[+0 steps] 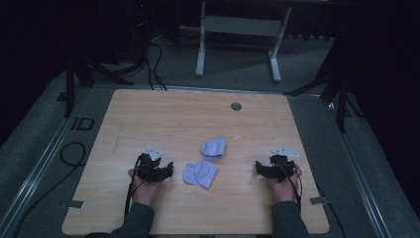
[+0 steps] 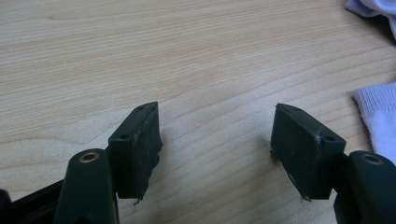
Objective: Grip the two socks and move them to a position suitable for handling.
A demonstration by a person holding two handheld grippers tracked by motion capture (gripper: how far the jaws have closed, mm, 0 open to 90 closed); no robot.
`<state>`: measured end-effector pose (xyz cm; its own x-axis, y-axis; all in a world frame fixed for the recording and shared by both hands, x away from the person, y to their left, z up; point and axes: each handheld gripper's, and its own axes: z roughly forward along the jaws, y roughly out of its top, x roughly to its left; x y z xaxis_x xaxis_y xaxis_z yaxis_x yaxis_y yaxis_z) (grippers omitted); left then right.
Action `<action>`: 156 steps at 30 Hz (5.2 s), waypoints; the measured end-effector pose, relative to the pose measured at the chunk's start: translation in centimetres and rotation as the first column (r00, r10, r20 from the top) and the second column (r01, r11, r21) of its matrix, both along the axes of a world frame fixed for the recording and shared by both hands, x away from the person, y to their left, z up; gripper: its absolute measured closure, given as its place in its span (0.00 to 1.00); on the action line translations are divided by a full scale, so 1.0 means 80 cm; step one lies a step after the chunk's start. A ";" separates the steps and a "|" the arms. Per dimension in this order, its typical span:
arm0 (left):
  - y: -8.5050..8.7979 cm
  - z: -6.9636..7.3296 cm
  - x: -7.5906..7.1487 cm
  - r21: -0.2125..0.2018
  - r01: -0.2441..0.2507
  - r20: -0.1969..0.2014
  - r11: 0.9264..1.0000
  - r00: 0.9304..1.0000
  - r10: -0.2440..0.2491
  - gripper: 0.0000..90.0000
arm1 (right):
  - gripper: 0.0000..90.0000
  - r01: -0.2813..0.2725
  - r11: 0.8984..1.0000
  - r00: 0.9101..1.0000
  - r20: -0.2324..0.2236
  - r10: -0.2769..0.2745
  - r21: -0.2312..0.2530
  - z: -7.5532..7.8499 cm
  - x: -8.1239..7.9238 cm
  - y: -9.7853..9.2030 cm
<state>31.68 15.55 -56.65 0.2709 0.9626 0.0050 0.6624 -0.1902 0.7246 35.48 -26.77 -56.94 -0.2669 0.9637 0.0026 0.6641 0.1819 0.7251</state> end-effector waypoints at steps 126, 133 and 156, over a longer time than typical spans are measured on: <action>-0.084 0.006 -0.039 -0.107 0.379 -0.047 0.919 0.922 -0.385 0.98 | 0.96 -0.575 0.817 0.816 -0.098 0.570 -0.043 0.030 -0.069 0.177; -0.084 0.006 -0.039 -0.107 0.378 -0.040 0.920 0.922 -0.384 0.98 | 0.96 -0.604 0.795 0.797 -0.043 0.603 -0.051 0.056 -0.064 0.192; -0.085 0.005 -0.043 -0.101 0.387 -0.031 0.917 0.920 -0.392 0.97 | 0.80 -0.639 0.769 0.761 -0.157 0.630 -0.008 0.030 -0.009 0.257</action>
<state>28.24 8.73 -56.27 0.6220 0.7765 -0.1009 0.5851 -0.3752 0.7189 34.76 -6.22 -54.50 -0.8182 0.5737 0.0369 0.4730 0.6354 0.6103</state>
